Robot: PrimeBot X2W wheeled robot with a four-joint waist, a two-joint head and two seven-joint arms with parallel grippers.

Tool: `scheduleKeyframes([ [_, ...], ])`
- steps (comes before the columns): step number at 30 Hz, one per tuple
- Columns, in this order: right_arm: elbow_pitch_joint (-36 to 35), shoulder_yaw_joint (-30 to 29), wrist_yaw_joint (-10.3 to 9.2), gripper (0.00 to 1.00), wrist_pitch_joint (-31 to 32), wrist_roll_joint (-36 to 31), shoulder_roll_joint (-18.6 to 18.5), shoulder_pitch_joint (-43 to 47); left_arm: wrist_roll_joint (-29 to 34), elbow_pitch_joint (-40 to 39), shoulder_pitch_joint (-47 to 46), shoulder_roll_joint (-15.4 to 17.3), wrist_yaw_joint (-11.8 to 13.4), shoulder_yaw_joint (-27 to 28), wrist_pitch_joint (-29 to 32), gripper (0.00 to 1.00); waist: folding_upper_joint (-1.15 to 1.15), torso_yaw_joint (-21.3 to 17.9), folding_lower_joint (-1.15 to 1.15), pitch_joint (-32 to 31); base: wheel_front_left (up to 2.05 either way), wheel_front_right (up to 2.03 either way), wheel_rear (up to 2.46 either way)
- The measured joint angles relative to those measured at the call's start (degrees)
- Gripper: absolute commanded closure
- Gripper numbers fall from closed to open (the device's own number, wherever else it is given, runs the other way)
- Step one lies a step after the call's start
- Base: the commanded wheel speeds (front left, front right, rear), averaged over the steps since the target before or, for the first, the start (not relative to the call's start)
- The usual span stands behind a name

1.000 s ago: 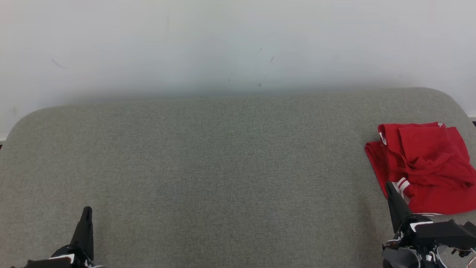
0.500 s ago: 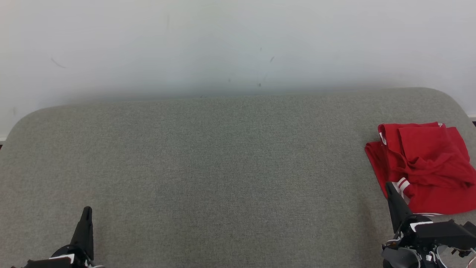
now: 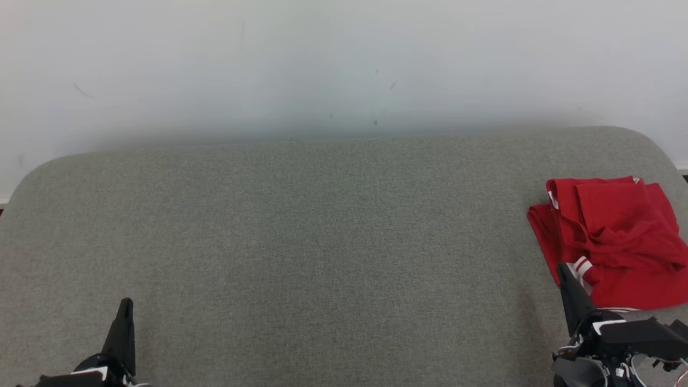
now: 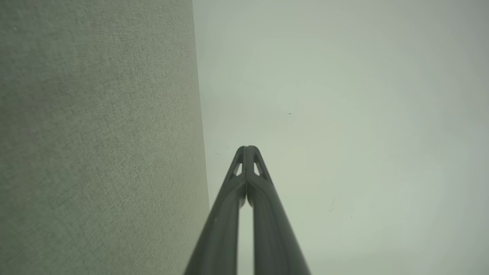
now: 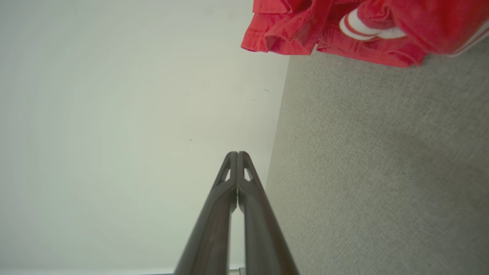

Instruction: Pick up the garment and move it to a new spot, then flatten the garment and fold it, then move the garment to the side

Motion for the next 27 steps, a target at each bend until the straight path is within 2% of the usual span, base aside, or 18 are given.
scheduleKeyframes([
  [27,-0.01,0.01,0.00,1.00,0.00,0.00,0.00,0.00,0.00,-0.02,0.00,0.00,0.00,0.00,0.00,1.00,0.00,0.00,0.00,0.00,0.00,0.00,0.00],
])
